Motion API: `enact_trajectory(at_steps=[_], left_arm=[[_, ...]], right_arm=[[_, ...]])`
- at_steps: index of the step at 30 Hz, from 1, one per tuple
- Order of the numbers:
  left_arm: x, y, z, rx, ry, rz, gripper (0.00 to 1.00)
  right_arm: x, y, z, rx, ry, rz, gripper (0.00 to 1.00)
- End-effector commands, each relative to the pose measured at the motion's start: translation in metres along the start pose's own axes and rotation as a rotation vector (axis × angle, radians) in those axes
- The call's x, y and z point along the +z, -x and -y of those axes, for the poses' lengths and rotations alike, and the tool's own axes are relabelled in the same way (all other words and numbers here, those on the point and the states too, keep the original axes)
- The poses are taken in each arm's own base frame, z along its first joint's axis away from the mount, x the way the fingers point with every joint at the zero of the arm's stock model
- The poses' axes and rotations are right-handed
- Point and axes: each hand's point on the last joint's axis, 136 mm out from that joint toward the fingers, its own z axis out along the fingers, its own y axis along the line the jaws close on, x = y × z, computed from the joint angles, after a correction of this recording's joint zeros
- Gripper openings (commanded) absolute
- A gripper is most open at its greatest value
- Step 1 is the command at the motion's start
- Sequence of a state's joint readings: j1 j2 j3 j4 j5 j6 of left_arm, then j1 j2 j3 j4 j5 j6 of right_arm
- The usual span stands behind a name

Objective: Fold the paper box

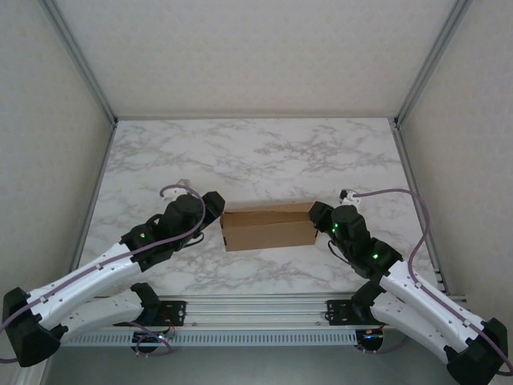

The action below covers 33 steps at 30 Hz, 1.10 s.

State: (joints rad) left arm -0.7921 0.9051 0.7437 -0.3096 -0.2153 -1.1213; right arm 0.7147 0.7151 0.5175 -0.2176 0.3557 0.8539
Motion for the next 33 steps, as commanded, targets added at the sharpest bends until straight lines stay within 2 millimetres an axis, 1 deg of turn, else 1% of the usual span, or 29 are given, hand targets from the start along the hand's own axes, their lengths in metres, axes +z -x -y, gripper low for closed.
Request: enact_trajectory(at_steps=[1,7,13,19,24,27,30,33], left_arm=[[0.002,-0.013,0.008,-0.018,-0.038,-0.08,0.54],[-0.001,-0.021,0.022,-0.051,-0.088,-0.141,0.55],[0.002,-0.031,0.034,-0.063,-0.109,-0.21,0.55],[0.009,-0.039,0.033,-0.072,-0.104,-0.238,0.54],[0.009,-0.032,0.021,-0.03,-0.056,-0.192,0.54],[0.01,-0.03,0.004,0.02,0.007,-0.175,0.54],[0.013,-0.035,-0.016,0.027,0.045,-0.185,0.52],[0.011,-0.032,-0.021,0.018,0.047,-0.171,0.52]], right_arm=[[0.004,-0.036,0.035,-0.056,-0.122,-0.12,0.31],[0.005,-0.037,0.036,-0.059,-0.127,-0.12,0.32],[0.006,-0.038,0.037,-0.06,-0.13,-0.121,0.32],[0.007,-0.04,0.038,-0.062,-0.134,-0.127,0.32],[0.005,-0.041,0.041,-0.076,-0.141,-0.13,0.32],[0.003,-0.041,0.043,-0.091,-0.15,-0.127,0.32],[0.002,-0.041,0.045,-0.108,-0.155,-0.128,0.32],[0.003,-0.043,0.048,-0.121,-0.164,-0.133,0.32]])
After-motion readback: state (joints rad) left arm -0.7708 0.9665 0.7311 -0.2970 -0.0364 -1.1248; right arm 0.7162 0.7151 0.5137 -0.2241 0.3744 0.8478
